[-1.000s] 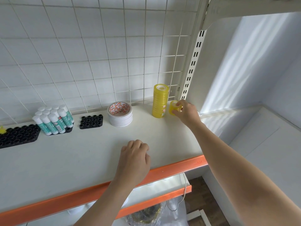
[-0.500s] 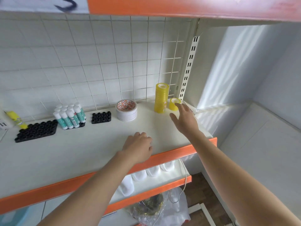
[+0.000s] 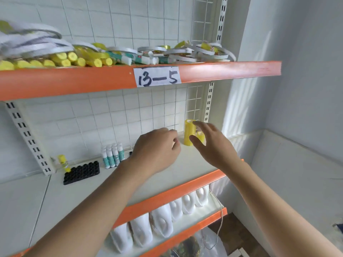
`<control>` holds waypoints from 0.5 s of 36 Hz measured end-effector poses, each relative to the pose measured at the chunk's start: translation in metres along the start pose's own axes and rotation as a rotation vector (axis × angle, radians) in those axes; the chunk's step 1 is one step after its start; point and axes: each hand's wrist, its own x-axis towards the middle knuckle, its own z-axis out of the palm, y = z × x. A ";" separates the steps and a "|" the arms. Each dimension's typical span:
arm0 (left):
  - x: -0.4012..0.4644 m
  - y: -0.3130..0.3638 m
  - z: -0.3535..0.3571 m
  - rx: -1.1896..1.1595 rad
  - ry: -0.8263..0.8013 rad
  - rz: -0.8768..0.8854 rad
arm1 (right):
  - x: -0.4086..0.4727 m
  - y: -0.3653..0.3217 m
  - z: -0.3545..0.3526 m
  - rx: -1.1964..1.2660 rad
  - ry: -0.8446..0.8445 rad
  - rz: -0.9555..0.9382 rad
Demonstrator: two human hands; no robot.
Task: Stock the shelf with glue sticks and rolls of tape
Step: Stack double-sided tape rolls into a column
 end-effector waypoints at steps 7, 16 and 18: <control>-0.034 0.022 -0.091 -0.099 0.097 0.132 | -0.030 -0.076 -0.063 -0.134 0.144 -0.088; -0.013 0.025 -0.167 -0.023 0.375 0.225 | -0.021 -0.111 -0.122 -0.223 0.319 -0.157; 0.000 0.024 -0.172 0.019 0.390 0.216 | -0.009 -0.110 -0.129 -0.232 0.343 -0.157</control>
